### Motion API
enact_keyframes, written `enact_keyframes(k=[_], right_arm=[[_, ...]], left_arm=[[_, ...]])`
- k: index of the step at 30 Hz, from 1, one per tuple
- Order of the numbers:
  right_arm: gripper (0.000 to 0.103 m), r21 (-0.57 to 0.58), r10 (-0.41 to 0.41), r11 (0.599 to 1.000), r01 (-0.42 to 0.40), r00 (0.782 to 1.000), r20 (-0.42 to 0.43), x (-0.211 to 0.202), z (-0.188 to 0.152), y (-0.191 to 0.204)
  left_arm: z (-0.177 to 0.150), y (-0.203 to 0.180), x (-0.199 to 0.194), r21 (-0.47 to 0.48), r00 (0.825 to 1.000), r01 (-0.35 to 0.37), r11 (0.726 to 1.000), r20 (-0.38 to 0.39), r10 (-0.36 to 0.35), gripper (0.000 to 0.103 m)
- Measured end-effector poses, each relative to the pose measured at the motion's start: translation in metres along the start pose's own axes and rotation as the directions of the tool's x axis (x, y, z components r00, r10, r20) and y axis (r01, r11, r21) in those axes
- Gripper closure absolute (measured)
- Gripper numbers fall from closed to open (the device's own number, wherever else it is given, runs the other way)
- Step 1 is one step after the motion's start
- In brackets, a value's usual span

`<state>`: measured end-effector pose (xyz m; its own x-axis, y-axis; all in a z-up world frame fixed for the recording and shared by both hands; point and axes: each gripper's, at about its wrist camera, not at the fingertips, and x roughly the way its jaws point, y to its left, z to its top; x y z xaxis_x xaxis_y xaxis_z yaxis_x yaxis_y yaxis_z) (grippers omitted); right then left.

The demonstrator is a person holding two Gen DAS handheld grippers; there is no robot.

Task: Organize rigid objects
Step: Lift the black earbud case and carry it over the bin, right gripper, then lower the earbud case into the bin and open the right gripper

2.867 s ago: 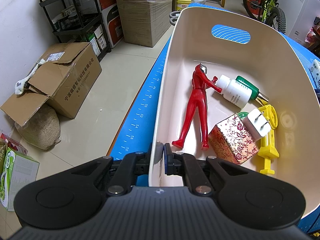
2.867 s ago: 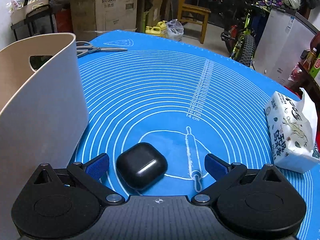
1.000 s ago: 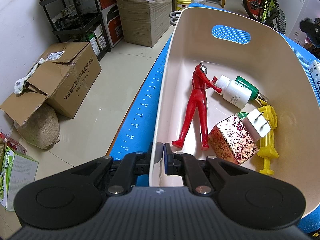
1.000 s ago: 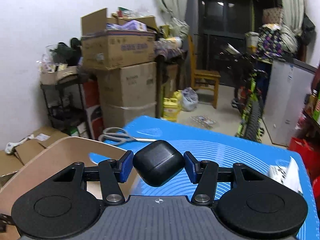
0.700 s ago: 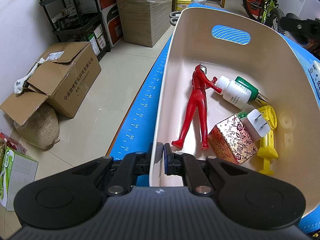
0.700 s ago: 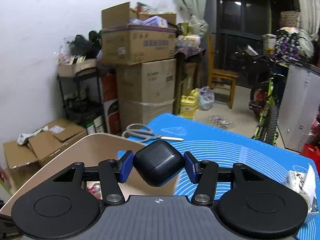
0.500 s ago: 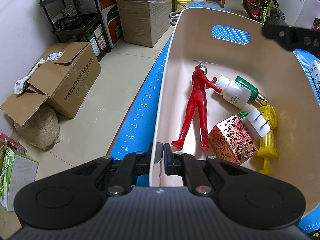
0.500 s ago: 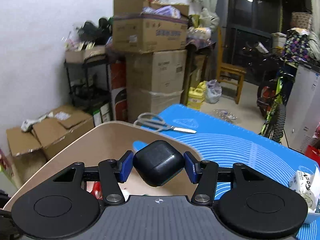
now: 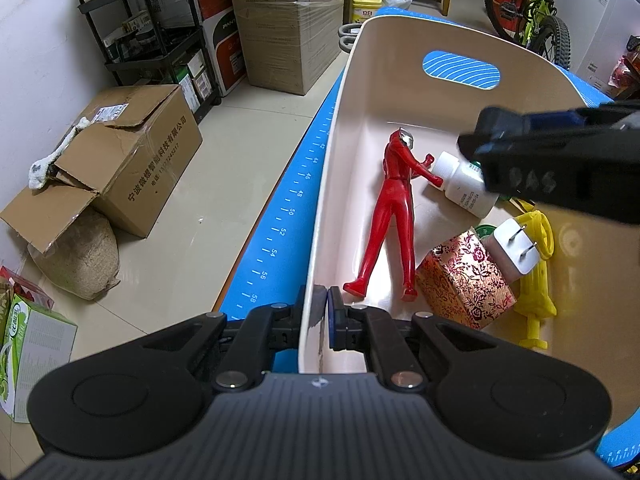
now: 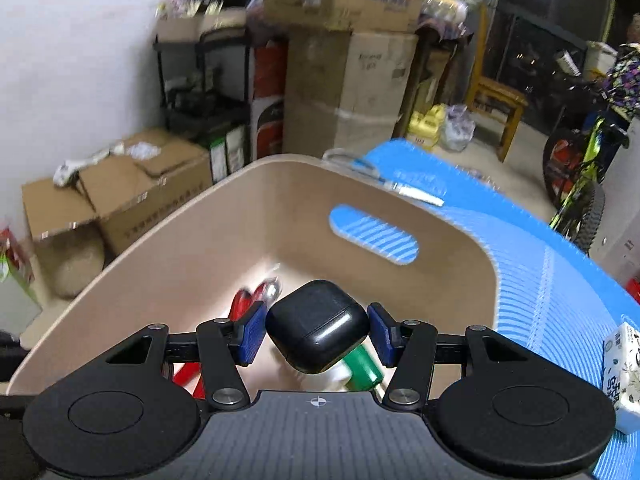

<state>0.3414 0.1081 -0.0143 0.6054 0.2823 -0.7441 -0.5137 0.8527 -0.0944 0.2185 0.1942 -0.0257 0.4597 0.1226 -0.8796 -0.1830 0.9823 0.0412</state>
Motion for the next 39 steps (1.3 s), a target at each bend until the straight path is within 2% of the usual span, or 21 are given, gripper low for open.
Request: enact_keyframes(k=[10, 16, 24, 31, 32, 33, 34, 35, 36, 39], right_arm=[[0.044, -0.034, -0.017, 0.999, 0.012, 0.987, -0.161, 0.025, -0.004, 0.017], [0.044, -0.027, -0.030, 0.999, 0.025, 0.979, -0.199, 0.033, -0.010, 0.014], [0.036, -0.038, -0.038, 0.999, 0.031, 0.982, -0.186, 0.029, -0.009, 0.018], [0.022, 0.013, -0.026, 1.000, 0.027, 0.993, -0.119, 0.003, -0.008, 0.006], [0.020, 0.020, -0.028, 0.999, 0.030, 0.994, -0.102, -0.003, -0.008, 0.005], [0.018, 0.026, -0.030, 0.999, 0.032, 0.996, -0.086, -0.009, -0.009, 0.003], [0.017, 0.032, -0.034, 0.999, 0.036, 0.997, -0.070, -0.014, -0.009, 0.001], [0.014, 0.037, -0.040, 0.998, 0.042, 0.998, -0.056, -0.020, -0.009, -0.001], [0.011, 0.045, -0.047, 0.998, 0.049, 0.998, -0.036, -0.027, -0.010, -0.003], [0.007, 0.071, -0.062, 0.996, 0.061, 0.998, 0.011, -0.044, -0.012, -0.009]], left_arm=[[0.000, 0.000, 0.000, -0.004, 1.000, -0.003, 1.000, -0.002, 0.003, 0.093], [-0.001, -0.001, -0.001, -0.009, 1.000, -0.005, 1.000, -0.001, 0.005, 0.093], [0.000, -0.001, -0.002, -0.013, 1.000, -0.011, 1.000, -0.002, 0.011, 0.092], [0.000, -0.002, -0.005, -0.025, 1.000, -0.021, 0.999, 0.006, 0.021, 0.089], [0.001, -0.002, -0.006, -0.026, 1.000, -0.028, 0.999, 0.010, 0.028, 0.085], [0.000, -0.002, -0.008, -0.027, 0.999, -0.036, 0.999, 0.012, 0.036, 0.070], [0.000, -0.002, -0.010, -0.027, 0.999, -0.048, 0.998, 0.019, 0.049, 0.060], [-0.001, -0.002, -0.013, -0.025, 0.998, -0.061, 0.998, 0.033, 0.061, 0.046], [-0.001, -0.002, -0.016, -0.025, 0.997, -0.067, 0.997, 0.048, 0.068, 0.040], [-0.003, 0.000, -0.024, -0.025, 0.995, -0.065, 0.998, 0.069, 0.067, 0.035]])
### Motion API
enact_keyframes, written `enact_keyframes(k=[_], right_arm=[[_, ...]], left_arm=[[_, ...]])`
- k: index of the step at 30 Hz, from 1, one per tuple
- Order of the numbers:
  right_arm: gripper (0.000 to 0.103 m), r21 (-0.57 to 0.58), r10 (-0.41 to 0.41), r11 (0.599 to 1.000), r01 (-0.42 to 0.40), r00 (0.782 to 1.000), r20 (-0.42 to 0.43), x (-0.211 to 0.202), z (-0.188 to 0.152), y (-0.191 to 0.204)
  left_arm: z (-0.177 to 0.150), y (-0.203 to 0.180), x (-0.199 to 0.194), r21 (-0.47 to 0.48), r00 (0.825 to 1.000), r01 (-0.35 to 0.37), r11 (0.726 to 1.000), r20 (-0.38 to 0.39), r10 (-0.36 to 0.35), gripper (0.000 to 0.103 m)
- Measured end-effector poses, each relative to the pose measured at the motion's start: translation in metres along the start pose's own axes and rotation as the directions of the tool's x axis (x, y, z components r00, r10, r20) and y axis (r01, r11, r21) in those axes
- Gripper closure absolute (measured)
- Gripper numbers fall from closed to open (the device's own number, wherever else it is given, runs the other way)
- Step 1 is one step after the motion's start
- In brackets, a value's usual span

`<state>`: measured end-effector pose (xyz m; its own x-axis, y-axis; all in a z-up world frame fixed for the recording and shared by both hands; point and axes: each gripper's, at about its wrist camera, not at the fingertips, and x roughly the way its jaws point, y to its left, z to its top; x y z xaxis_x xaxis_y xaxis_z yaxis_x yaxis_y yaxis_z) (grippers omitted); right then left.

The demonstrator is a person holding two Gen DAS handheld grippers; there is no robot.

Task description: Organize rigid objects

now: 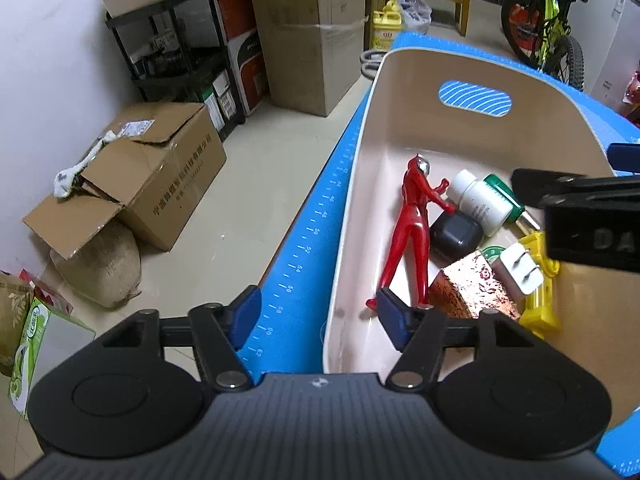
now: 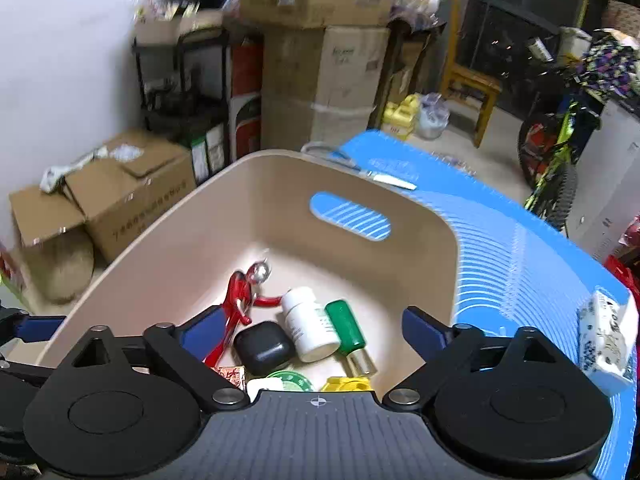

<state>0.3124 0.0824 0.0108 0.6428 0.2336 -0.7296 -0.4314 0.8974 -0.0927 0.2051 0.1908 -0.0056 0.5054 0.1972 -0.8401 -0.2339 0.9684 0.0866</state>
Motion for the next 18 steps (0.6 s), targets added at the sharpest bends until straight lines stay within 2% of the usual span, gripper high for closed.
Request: enact_keyframes(k=[5, 18], right_arm=[[0.002, 0.050, -0.007, 0.999, 0.005, 0.999, 0.042, -0.026, -0.003, -0.011], [0.002, 0.098, -0.045, 0.994, 0.037, 0.995, 0.085, -0.095, -0.019, -0.026]], left_arm=[[-0.003, 0.001, -0.014, 0.003, 1.000, -0.015, 1.000, 0.027, 0.015, 0.033], [-0.007, -0.009, -0.066, 0.028, 0.993, -0.029, 0.999, 0.113, 0.026, 0.033]])
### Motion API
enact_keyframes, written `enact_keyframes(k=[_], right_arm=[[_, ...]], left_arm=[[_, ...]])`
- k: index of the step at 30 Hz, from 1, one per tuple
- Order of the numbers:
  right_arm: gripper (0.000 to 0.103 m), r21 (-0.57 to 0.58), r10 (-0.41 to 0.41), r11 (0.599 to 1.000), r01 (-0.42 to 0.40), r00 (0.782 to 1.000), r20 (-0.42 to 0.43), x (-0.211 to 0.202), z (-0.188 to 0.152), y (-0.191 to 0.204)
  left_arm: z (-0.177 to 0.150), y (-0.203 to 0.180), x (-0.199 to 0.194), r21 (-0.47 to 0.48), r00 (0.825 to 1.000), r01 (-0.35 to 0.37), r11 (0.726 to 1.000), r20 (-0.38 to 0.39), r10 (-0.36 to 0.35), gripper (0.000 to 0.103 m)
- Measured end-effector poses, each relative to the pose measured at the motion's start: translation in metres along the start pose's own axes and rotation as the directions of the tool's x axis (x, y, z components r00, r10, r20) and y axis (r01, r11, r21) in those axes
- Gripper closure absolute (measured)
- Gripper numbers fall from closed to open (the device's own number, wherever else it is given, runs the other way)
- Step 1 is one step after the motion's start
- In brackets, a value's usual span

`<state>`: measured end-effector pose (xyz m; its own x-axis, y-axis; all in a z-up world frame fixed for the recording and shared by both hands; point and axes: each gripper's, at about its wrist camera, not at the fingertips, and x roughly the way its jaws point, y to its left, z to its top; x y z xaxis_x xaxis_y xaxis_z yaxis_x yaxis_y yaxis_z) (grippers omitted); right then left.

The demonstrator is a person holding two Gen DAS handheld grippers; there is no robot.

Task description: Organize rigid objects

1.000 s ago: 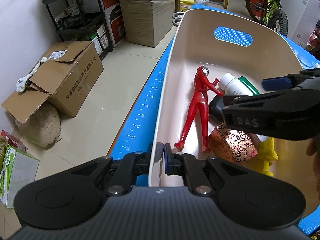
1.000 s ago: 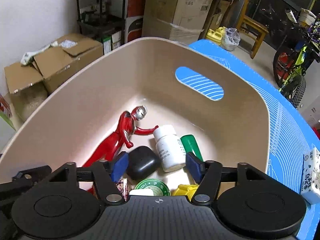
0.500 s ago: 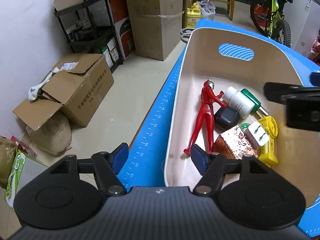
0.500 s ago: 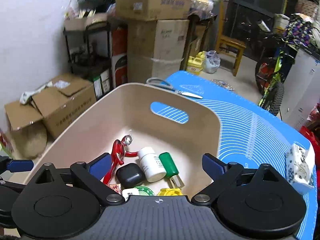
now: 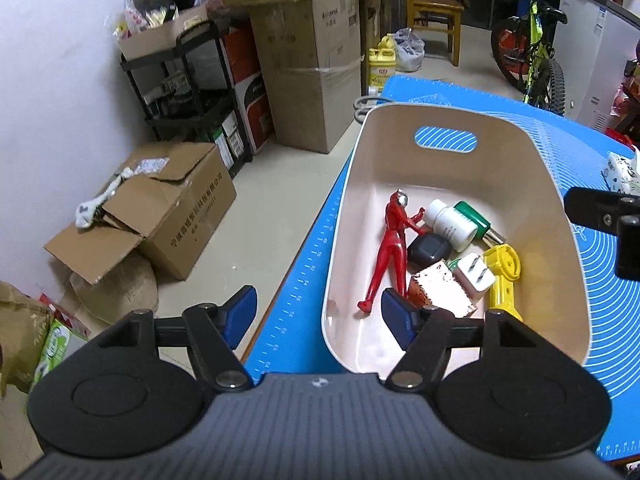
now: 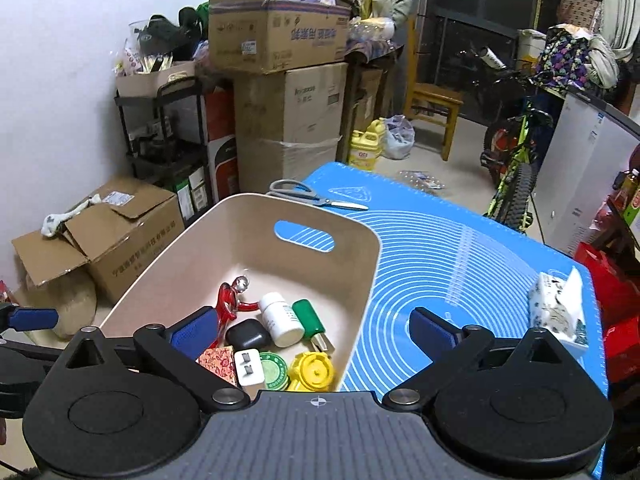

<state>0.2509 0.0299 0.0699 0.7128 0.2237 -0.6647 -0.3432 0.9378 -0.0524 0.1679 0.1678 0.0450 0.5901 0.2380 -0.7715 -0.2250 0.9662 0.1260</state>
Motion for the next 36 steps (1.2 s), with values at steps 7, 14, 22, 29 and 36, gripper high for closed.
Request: enact_keyframes(k=[7, 14, 22, 29, 36], right_arm=[[0.002, 0.029, -0.018, 0.999, 0.017, 0.999, 0.034, -0.038, -0.005, -0.009], [0.002, 0.078, -0.034, 0.997, 0.029, 0.998, 0.056, -0.079, -0.013, -0.024], [0.002, 0.104, -0.068, 0.993, 0.058, 0.993, 0.096, -0.128, -0.032, -0.042], [0.002, 0.121, -0.084, 0.990, 0.067, 0.987, 0.136, -0.164, -0.049, -0.055], [0.002, 0.126, -0.095, 0.989, 0.075, 0.982, 0.163, -0.199, -0.069, -0.064]], left_arm=[[0.003, -0.003, -0.038, -0.002, 0.998, 0.021, 1.000, 0.055, -0.021, 0.033], [-0.001, -0.011, -0.075, 0.013, 0.995, 0.023, 1.000, 0.098, -0.024, 0.033], [-0.008, -0.025, -0.111, 0.021, 0.989, 0.040, 0.999, 0.139, -0.042, 0.033], [-0.021, -0.030, -0.136, 0.007, 0.983, 0.055, 0.998, 0.174, -0.055, 0.033], [-0.037, -0.034, -0.157, 0.020, 0.976, 0.055, 0.998, 0.211, -0.058, 0.033]])
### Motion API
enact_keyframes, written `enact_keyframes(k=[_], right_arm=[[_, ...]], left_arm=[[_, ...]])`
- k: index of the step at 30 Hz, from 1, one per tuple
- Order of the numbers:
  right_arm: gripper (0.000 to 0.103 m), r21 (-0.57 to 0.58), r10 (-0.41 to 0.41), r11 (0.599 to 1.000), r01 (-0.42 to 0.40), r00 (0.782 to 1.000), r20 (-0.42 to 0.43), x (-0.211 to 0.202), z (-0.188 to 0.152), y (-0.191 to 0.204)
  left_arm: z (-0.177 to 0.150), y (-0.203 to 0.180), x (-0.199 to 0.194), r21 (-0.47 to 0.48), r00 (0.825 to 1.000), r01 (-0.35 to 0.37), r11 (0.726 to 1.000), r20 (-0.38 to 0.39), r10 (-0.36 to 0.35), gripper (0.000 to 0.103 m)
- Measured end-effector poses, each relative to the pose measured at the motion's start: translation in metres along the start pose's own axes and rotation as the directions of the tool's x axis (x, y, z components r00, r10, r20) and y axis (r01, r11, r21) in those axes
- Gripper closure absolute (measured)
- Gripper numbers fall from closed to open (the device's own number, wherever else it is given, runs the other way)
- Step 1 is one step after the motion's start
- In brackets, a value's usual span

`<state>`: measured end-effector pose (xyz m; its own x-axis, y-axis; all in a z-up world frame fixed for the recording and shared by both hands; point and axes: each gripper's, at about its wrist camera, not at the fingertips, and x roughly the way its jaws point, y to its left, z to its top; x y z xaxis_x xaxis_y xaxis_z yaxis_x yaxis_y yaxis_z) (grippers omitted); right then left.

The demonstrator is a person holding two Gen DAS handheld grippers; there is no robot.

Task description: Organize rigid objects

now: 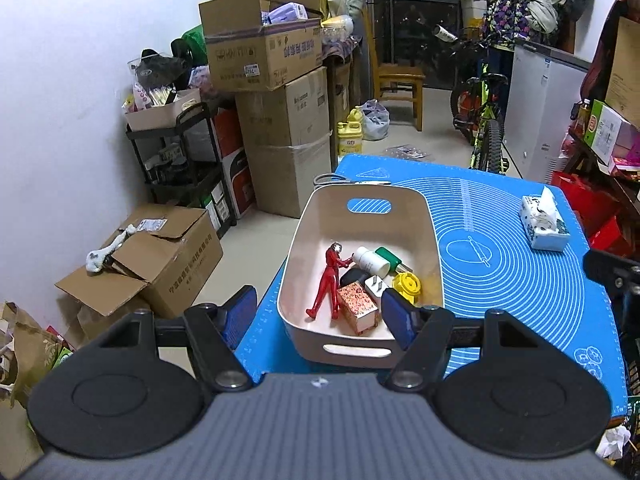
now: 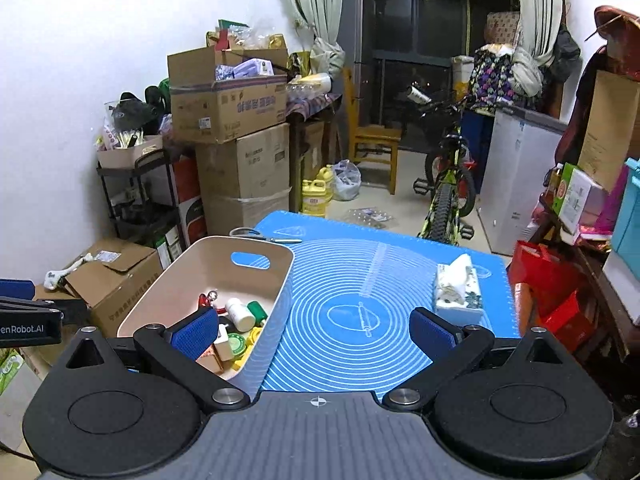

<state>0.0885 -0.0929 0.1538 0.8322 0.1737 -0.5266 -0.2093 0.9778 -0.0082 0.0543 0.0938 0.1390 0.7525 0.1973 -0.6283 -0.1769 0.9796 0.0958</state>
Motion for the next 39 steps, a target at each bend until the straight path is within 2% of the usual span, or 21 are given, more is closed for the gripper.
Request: enact_keyframes(k=[10, 16, 26, 39], right_arm=[[0.002, 0.003, -0.004, 1.000, 0.003, 0.999, 0.034, -0.057, -0.019, -0.012], [0.002, 0.019, -0.001, 1.000, 0.000, 0.999, 0.041, -0.083, -0.032, -0.015], [0.002, 0.069, -0.006, 0.998, 0.005, 1.000, 0.021, -0.102, -0.065, -0.021], [0.002, 0.035, -0.063, 0.997, 0.063, 0.998, 0.027, -0.126, -0.096, -0.025]], left_arm=[[-0.015, -0.009, -0.032, 0.016, 0.999, 0.012, 1.000, 0.033, -0.012, 0.033], [-0.027, -0.015, -0.040, 0.037, 1.000, 0.018, 0.999, 0.023, -0.019, 0.033], [-0.052, -0.015, -0.049, 0.014, 0.999, 0.040, 0.999, 0.013, -0.040, 0.033], [-0.081, -0.010, -0.071, 0.023, 0.998, 0.054, 0.998, 0.028, -0.054, 0.033]])
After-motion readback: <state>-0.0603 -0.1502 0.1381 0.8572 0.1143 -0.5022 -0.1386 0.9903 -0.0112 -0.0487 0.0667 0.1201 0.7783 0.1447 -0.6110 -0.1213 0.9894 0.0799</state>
